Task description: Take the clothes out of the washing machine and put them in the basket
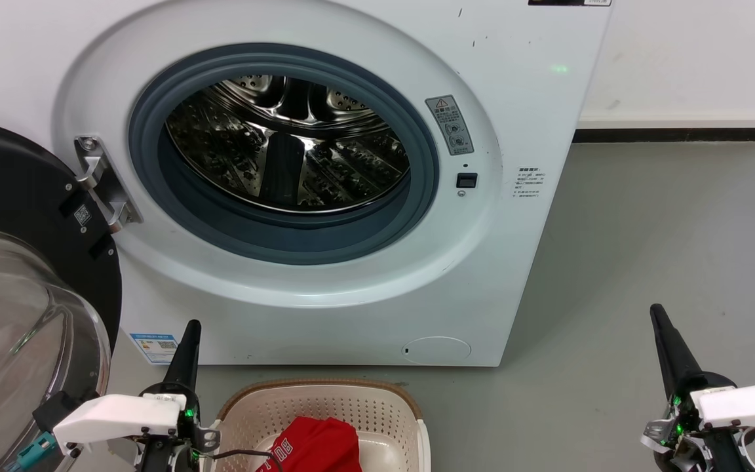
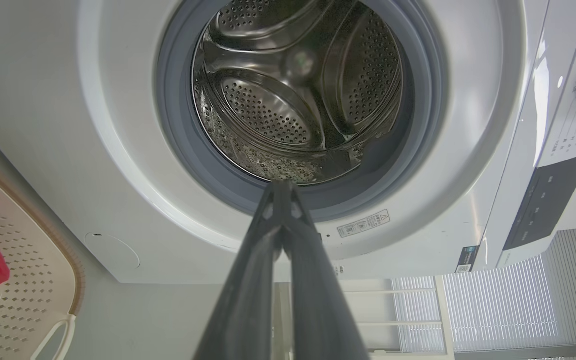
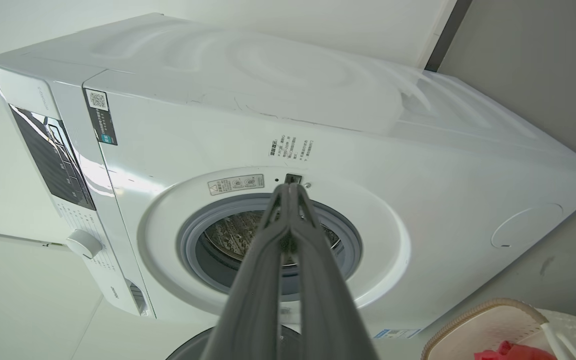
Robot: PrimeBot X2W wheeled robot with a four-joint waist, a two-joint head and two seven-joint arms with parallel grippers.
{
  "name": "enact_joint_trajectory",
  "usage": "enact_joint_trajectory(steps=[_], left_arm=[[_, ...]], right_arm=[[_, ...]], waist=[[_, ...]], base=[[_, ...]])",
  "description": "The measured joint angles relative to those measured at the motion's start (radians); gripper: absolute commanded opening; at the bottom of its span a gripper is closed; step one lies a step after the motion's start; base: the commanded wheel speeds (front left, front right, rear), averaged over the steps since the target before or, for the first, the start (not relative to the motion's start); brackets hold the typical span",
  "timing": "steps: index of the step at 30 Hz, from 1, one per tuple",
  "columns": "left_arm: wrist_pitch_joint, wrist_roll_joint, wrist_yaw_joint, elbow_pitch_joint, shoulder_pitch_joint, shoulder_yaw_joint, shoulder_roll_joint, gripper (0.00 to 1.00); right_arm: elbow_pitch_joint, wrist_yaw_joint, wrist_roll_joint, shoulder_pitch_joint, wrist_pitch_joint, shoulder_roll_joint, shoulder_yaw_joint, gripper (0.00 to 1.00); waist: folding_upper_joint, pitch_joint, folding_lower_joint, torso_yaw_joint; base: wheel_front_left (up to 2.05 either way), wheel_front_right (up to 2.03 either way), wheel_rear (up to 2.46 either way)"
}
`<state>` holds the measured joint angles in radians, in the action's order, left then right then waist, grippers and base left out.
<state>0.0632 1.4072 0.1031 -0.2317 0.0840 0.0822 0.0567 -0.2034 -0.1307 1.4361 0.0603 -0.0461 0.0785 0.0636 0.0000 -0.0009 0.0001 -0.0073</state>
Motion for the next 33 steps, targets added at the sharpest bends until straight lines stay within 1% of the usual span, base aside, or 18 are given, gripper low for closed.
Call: enact_joint_trajectory(steps=[6, 26, 33], left_arm=[[0.013, 0.055, 0.005, -0.003, 0.004, 0.01, -0.001, 0.0], [0.049, 0.191, 0.025, -0.013, 0.019, 0.029, -0.006, 0.0], [0.052, 0.204, 0.026, -0.014, 0.022, 0.032, -0.006, 0.0]], right_arm=[[-0.011, 0.0, 0.054, 0.01, -0.009, 0.0, 0.003, 0.0], [-0.037, 0.0, 0.189, 0.038, -0.036, -0.002, 0.014, 0.0], [-0.04, 0.0, 0.203, 0.039, -0.042, -0.003, 0.018, 0.0]], waist=[[0.0, 0.001, -0.0001, 0.002], [0.0, 0.004, -0.0001, 0.007], [0.0, 0.004, -0.0001, 0.007]], base=[[0.0, 0.0, 0.0], [0.0, 0.0, 0.0], [0.0, 0.0, 0.0]])
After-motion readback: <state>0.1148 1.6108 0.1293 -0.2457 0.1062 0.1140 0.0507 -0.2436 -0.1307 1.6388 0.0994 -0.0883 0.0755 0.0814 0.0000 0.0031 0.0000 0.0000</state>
